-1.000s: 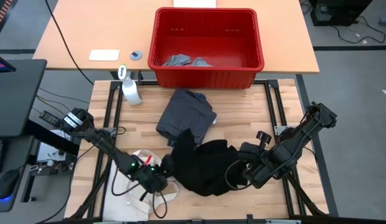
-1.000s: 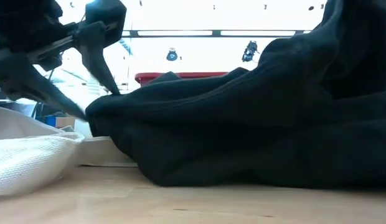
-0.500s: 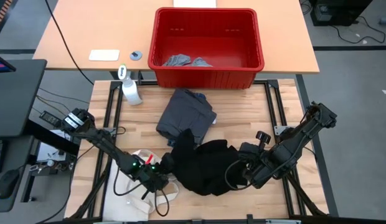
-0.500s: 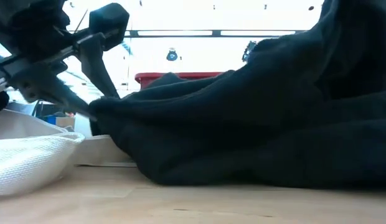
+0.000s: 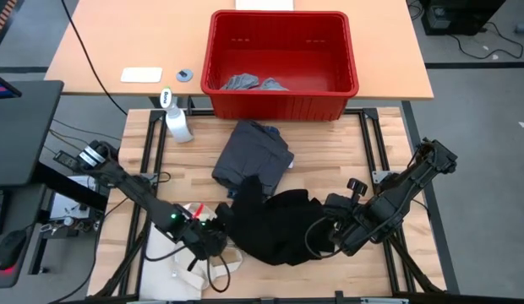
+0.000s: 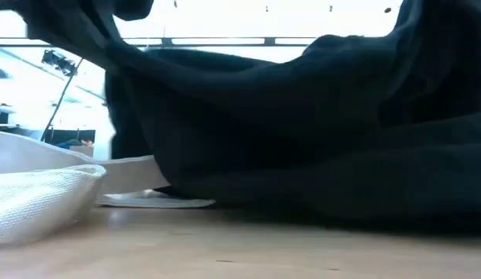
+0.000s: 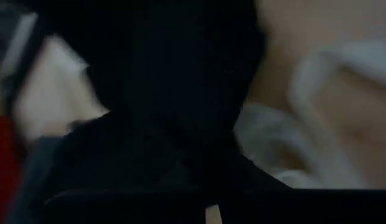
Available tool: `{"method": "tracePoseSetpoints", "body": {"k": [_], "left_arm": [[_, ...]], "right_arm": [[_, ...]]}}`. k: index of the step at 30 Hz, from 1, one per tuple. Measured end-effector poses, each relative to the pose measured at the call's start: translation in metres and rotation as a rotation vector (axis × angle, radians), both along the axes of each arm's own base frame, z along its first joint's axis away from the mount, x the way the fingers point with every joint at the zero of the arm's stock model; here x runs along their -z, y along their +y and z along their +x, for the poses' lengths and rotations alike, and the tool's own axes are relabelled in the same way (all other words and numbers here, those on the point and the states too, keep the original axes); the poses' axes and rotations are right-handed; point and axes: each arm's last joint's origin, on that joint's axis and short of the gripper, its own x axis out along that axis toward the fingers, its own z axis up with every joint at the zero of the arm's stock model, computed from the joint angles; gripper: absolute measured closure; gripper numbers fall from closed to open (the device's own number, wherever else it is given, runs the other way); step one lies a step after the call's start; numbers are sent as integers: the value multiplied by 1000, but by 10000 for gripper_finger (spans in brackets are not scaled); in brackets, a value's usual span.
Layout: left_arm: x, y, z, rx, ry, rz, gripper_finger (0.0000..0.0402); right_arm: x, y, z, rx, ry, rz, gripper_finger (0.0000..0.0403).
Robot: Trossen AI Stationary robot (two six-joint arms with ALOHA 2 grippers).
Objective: Fold Laundry from Bin
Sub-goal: Fold the black shirt
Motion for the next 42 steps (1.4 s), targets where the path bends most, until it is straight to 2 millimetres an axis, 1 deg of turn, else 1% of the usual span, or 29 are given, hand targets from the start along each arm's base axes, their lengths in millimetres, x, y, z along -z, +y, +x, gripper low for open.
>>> {"method": "tracePoseSetpoints", "body": {"k": [3, 6, 10, 15, 18, 22, 28, 31, 35, 37, 39, 42], "left_arm": [[-8, 5, -4, 1, 40, -88, 386], [-10, 14, -2, -47, 62, -150, 386], [-3, 25, 2, -119, 111, -164, 386], [0, 34, 11, -171, 103, -191, 378], [1, 35, 11, -175, 113, -193, 364], [1, 31, 10, -164, 131, -238, 339], [1, 30, 9, -188, 102, -212, 286], [1, 31, 10, -190, 100, -208, 278], [0, 30, 10, -174, 94, -199, 279], [0, 30, 11, -153, 89, -188, 290], [-1, 27, 10, -125, 87, -173, 310], [-1, 24, 8, -90, 90, -156, 359]], "right_arm": [[0, 0, 0, 0, -2, 0, 386], [0, 0, 0, 0, -3, 0, 386], [0, 0, 0, 0, -7, -1, 386], [0, 0, 1, 0, -14, -10, 386], [0, 0, 1, -1, -15, -12, 386], [0, 0, 1, -1, -15, -12, 386], [0, 0, 1, -1, -16, -12, 386], [0, 0, 1, -1, -16, -11, 386], [0, 0, 1, -7, -15, -13, 386], [0, 0, 1, -7, -18, -17, 386], [0, 0, 1, -7, -19, -18, 386], [0, 0, 1, -7, -19, -17, 386]]}}
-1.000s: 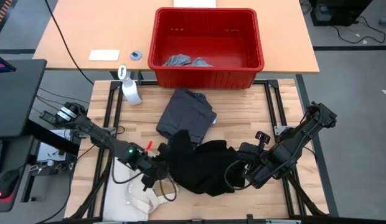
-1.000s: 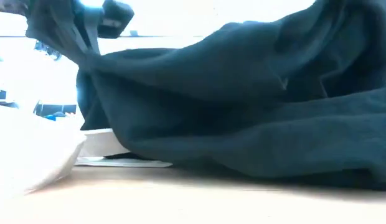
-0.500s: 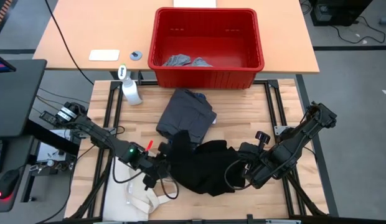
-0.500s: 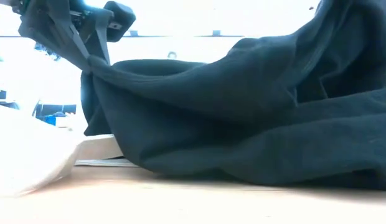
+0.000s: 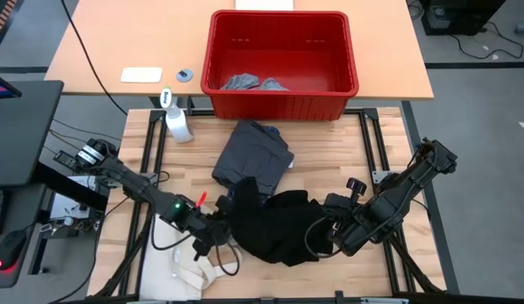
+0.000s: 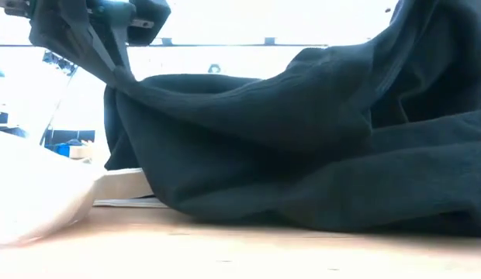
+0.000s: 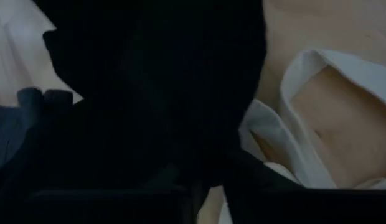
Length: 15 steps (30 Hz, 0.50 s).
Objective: Fold Laundry from Bin
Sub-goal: Fold the black shirt
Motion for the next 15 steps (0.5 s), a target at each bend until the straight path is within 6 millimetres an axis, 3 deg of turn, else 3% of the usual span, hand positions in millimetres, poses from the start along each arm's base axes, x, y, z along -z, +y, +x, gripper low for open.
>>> {"method": "tracePoseSetpoints", "body": {"k": [2, 8, 15], "left_arm": [[-1, -2, -1, 8, -2, -2, 388], [-8, -3, 1, 2, -22, 1, 394], [-52, 5, -6, -97, -110, 65, 397]], "right_arm": [[0, 0, 0, 0, 0, 0, 386], [0, 0, 0, 0, 0, 0, 386], [-8, 2, -1, -46, 2, 20, 386]]}}
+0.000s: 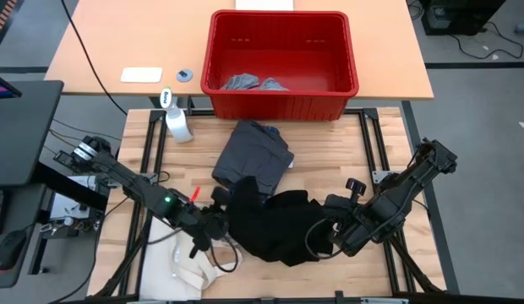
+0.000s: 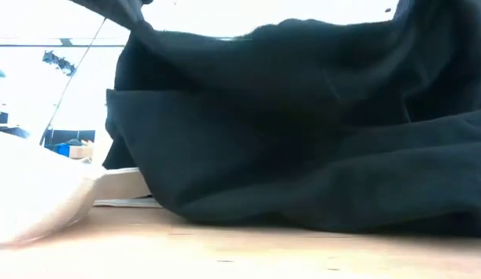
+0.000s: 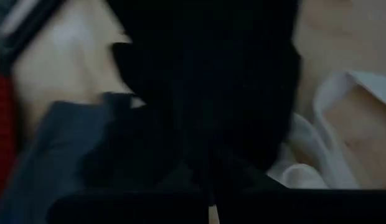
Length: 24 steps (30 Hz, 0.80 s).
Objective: Fold Laundry from Bin
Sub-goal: Fold the black shirt
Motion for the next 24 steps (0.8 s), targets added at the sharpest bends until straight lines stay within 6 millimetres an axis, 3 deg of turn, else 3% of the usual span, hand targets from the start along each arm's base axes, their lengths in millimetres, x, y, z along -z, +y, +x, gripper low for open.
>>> {"method": "tracePoseSetpoints", "body": {"k": [11, 17, 24], "left_arm": [[-126, 54, -34, -182, -345, 35, 398], [-186, 73, -65, -149, -585, 12, 397], [-248, 90, -107, -75, -882, -104, 396]], "right_arm": [[-77, 4, -11, -280, -300, -272, 386], [-116, 2, -20, -492, -364, -356, 386], [-170, -4, -36, -626, -564, -358, 386]]}}
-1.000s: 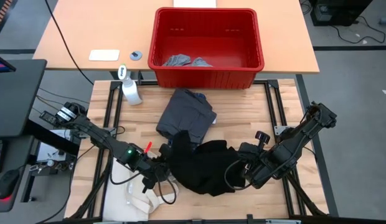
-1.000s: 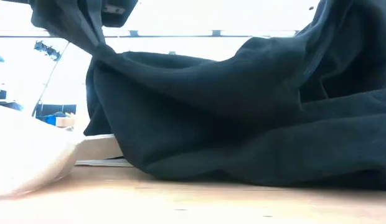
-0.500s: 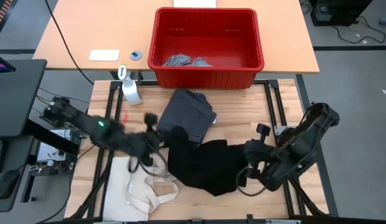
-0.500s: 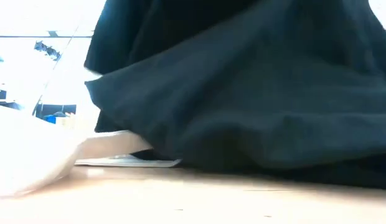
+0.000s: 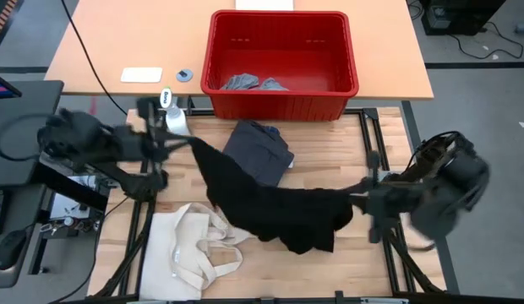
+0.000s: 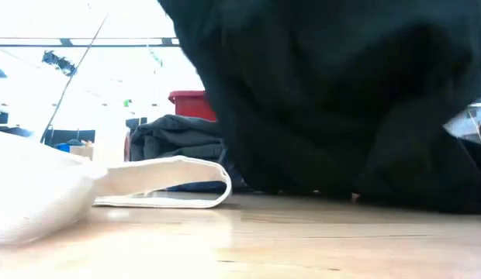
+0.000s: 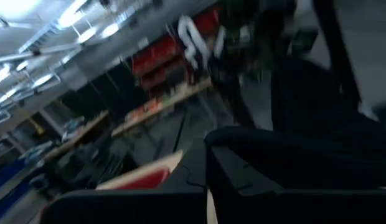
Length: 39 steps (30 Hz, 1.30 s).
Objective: Fold Laundry from Bin
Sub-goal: Fold the black shirt
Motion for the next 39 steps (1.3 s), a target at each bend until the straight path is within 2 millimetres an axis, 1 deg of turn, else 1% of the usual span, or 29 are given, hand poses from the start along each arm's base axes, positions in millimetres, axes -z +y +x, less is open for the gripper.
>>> {"method": "tracePoseSetpoints", "body": {"k": [2, 4, 6, 8, 12, 17, 19, 21, 24, 26, 28, 31, 35, 39], "left_arm": [[-14, 5, -11, 14, -52, -22, 396], [-26, 9, -21, 16, -99, -44, 396], [-35, 13, -29, 17, -135, -58, 396], [-43, 16, -36, 14, -166, -54, 396], [-60, 22, -48, -2, -259, -42, 396], [-79, 31, -67, -27, -386, -40, 395], [-85, 34, -74, -45, -417, -37, 395], [-91, 38, -81, -70, -450, -37, 395], [-99, 43, -89, -123, -507, -7, 395], [-105, 46, -95, -178, -555, 25, 395], [-110, 48, -100, -223, -605, 50, 395], [-114, 50, -104, -255, -657, 54, 395], [-115, 52, -105, -308, -647, 88, 395], [-113, 55, -106, -438, -553, 86, 395]], "right_arm": [[-14, -4, -7, -25, -53, 8, 386], [-24, -9, -14, -33, -89, 10, 386], [-27, -13, -18, -44, -104, 3, 385], [-28, -16, -21, -42, -107, -46, 380], [-32, -22, -22, 108, -182, -84, 371], [-43, -25, -23, 290, -305, -148, 373], [-46, -26, -23, 370, -327, -220, 376], [-49, -27, -24, 501, -349, -311, 381], [-55, -34, -23, 511, -301, -410, 387], [-61, -40, -19, 556, -300, -412, 390], [-67, -47, -16, 557, -278, -441, 390], [-73, -55, -10, 613, -239, -499, 385], [-76, -70, -3, 674, -165, -588, 385], [-76, -86, 4, 764, -164, -568, 389]]}}
